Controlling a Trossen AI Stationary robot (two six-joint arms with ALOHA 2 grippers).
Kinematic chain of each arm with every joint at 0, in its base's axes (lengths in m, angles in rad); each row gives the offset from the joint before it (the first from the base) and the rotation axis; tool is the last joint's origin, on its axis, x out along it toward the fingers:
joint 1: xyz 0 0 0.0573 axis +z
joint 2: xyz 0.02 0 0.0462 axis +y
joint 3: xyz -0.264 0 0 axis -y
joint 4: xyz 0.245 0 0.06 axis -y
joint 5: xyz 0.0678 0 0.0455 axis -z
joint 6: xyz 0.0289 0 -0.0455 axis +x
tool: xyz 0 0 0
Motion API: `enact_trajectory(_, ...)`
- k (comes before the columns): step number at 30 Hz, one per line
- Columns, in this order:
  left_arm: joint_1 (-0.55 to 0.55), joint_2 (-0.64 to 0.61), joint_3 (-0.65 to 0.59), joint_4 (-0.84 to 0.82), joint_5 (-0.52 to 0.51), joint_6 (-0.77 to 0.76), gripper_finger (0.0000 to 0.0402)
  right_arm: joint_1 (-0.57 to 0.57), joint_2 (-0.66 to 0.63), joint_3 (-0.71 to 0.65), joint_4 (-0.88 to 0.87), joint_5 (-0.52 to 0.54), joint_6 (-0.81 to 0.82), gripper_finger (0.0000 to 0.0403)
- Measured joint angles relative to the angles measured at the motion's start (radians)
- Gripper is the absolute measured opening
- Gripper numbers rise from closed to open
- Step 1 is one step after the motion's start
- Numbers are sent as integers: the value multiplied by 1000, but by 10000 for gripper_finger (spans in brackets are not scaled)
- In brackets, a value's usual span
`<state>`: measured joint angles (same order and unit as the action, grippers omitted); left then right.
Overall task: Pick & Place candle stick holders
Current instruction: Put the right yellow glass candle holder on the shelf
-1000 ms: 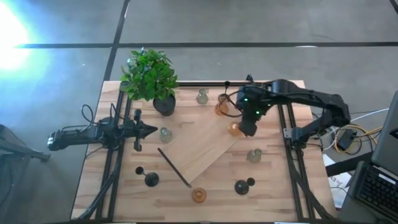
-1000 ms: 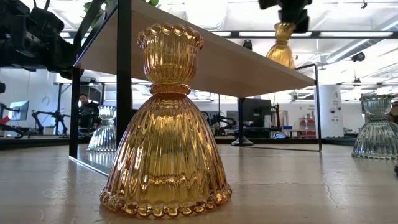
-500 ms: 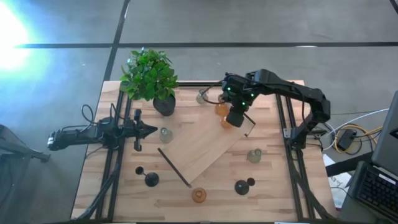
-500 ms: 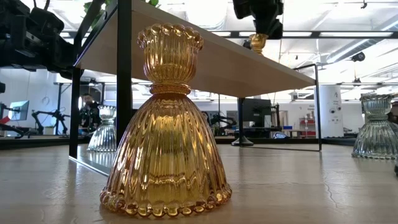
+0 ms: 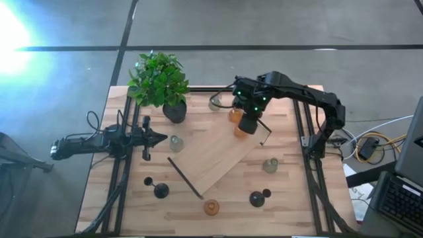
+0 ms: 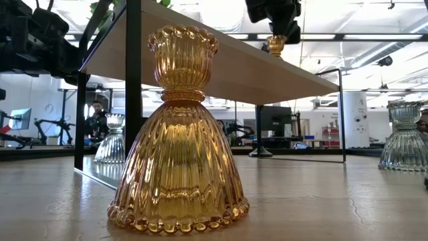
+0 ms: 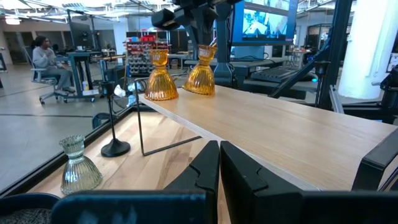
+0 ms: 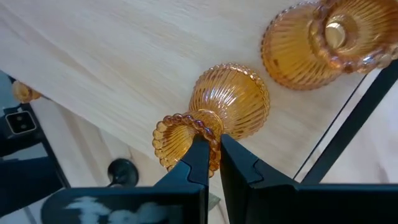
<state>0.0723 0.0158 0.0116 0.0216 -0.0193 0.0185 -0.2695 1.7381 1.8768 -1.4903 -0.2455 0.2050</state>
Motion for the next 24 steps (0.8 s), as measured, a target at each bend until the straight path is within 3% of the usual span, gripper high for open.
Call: enact_trajectory(24, 0, 0, 0, 0, 0, 0, 19, -20, -3, -23, 24, 8, -22, 13)
